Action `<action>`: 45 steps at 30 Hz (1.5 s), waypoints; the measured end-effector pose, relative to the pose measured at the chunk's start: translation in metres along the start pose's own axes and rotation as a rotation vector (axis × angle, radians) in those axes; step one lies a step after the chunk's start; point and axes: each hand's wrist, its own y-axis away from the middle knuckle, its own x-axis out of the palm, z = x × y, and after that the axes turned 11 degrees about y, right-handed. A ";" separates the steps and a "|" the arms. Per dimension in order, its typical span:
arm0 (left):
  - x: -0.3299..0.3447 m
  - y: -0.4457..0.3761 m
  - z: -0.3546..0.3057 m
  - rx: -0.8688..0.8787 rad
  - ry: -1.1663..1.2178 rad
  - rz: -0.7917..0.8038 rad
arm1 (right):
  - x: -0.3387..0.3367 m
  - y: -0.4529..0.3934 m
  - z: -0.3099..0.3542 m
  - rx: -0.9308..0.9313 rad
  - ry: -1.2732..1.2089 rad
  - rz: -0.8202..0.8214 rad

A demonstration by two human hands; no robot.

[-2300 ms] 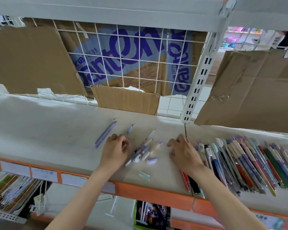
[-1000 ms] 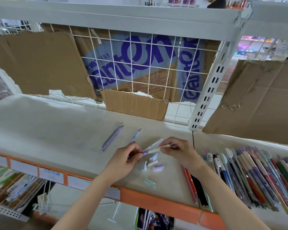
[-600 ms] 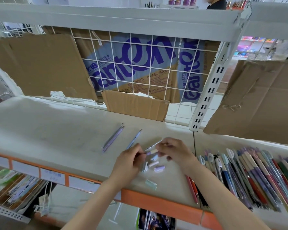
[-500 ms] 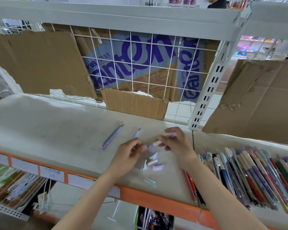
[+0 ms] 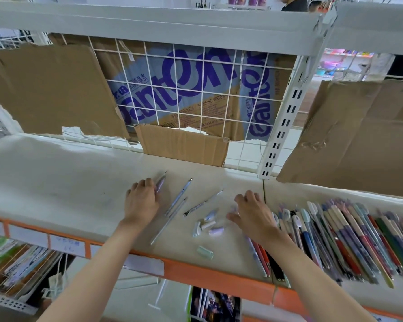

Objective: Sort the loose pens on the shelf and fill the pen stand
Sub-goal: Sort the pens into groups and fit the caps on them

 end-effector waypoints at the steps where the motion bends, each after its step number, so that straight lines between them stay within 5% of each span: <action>1: 0.000 0.000 -0.001 0.007 -0.021 0.005 | 0.000 0.000 0.000 -0.019 -0.017 -0.035; 5: -0.001 0.006 -0.006 0.010 -0.074 0.030 | 0.005 0.007 0.011 -0.247 -0.368 -0.037; 10: -0.004 0.029 -0.014 0.025 0.386 0.018 | 0.021 0.013 0.019 -0.388 -0.421 -0.037; 17: -0.018 0.057 -0.029 0.063 0.710 0.277 | -0.012 0.009 0.024 -0.030 -1.076 -0.028; 22: -0.018 0.067 -0.040 0.113 0.767 0.317 | -0.022 0.005 0.030 0.197 -1.517 -0.130; 33: -0.018 0.065 -0.051 0.125 0.788 0.308 | -0.026 0.008 0.033 0.148 -1.445 -0.218; 40: -0.019 0.063 -0.059 0.112 0.799 0.302 | -0.022 0.007 0.036 0.302 -1.569 -0.352; 45: -0.019 0.063 -0.055 0.119 0.761 0.306 | -0.024 0.008 0.035 0.198 -1.465 -0.297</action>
